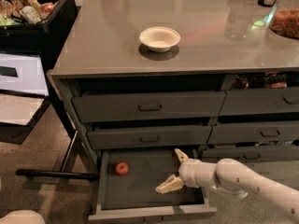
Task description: Pick apple from bottom drawer and place on counter
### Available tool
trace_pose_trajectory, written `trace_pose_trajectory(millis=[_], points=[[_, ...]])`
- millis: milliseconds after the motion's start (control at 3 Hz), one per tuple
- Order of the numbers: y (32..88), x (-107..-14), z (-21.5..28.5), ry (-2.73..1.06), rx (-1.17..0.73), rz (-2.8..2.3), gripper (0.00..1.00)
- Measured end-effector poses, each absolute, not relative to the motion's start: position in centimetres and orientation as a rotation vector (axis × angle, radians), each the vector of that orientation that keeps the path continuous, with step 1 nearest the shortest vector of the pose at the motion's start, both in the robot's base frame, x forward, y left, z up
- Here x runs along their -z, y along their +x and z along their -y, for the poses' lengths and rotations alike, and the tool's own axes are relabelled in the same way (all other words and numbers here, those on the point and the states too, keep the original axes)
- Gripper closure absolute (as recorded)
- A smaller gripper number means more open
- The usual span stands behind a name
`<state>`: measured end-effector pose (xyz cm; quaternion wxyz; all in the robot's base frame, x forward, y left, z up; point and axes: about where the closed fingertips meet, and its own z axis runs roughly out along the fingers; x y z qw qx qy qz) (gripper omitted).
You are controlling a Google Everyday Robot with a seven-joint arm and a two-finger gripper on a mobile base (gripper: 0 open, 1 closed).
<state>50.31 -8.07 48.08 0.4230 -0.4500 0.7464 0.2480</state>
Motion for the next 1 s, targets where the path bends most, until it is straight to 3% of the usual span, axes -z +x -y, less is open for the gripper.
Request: trace_pose_trajectory(millis=[1000], points=[[55.6, -36.3, -6.7, -1.144, -0.842, -1.764, 0.00]])
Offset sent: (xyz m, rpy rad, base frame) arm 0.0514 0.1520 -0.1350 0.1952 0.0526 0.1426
